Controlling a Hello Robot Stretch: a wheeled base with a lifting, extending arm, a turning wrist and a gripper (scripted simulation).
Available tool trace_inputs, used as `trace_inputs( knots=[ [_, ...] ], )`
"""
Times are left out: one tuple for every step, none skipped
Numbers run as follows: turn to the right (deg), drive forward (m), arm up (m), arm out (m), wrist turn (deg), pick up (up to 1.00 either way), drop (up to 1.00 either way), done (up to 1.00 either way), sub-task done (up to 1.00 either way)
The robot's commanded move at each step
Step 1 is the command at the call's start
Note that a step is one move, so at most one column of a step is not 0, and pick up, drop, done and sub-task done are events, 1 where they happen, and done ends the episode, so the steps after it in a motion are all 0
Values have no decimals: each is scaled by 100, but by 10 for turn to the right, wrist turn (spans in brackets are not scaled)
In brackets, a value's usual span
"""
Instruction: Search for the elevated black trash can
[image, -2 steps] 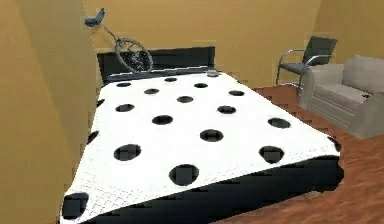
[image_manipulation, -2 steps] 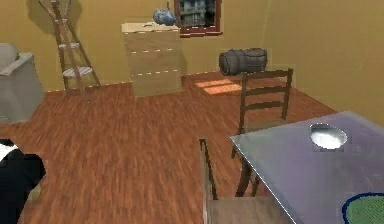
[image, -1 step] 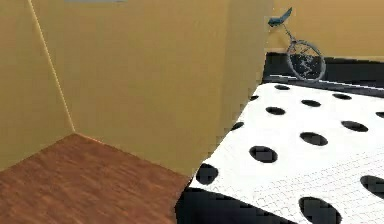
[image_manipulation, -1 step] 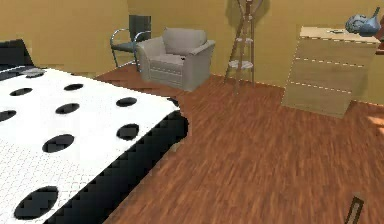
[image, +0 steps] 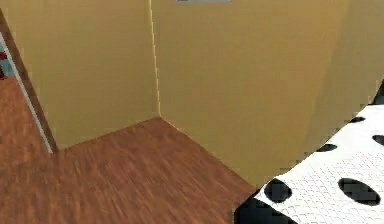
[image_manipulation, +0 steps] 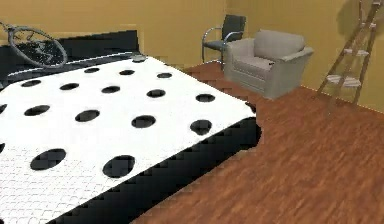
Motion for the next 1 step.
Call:
trace_inputs(
  knots=[
    [0, 40, 0, 0, 0, 0, 0, 0, 0]
  ],
)
